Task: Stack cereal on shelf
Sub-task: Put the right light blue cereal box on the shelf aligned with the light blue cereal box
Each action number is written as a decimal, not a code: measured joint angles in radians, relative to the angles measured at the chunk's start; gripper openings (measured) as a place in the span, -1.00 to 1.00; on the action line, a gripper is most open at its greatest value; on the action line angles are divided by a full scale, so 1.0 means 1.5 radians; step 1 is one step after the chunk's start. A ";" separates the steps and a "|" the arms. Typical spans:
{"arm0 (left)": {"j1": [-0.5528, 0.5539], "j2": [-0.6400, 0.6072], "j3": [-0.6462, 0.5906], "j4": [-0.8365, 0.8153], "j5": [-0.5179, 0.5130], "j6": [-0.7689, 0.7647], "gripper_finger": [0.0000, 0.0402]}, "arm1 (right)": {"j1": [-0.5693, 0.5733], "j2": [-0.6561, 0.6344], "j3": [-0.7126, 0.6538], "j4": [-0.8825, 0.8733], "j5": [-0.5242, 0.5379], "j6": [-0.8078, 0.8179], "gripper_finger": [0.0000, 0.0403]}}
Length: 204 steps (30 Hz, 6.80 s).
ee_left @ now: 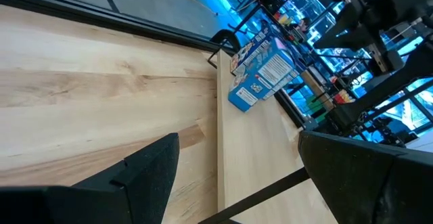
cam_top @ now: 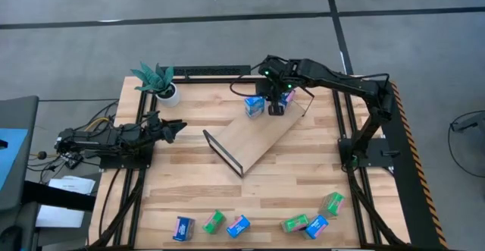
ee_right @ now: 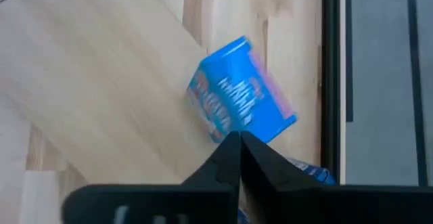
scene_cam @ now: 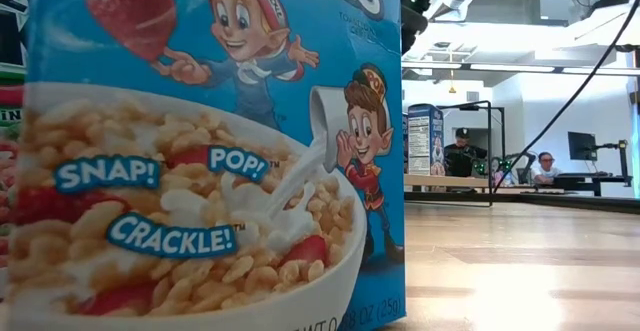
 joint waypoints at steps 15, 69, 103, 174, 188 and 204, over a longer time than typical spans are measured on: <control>0.000 0.000 0.000 0.000 0.000 -0.001 0.46 | 0.017 -0.009 -0.054 -0.009 -0.081 0.020 -0.91; 0.000 0.000 0.000 0.004 0.059 -0.051 0.46 | 0.911 -0.017 -0.055 -0.257 0.092 0.847 0.71; 0.000 0.000 0.000 0.004 0.030 -0.091 0.46 | 0.988 -0.081 -0.248 0.032 0.211 0.743 0.69; 0.000 0.000 0.000 0.001 -0.018 -0.078 0.46 | 0.999 -0.179 -0.401 0.157 0.218 0.659 0.56; 0.000 0.000 0.000 0.002 -0.017 -0.071 0.46 | 0.986 -0.189 -0.444 0.235 0.212 0.625 0.56; 0.000 0.000 0.000 0.000 -0.025 -0.069 0.46 | 0.983 -0.188 -0.444 0.230 0.200 0.622 0.37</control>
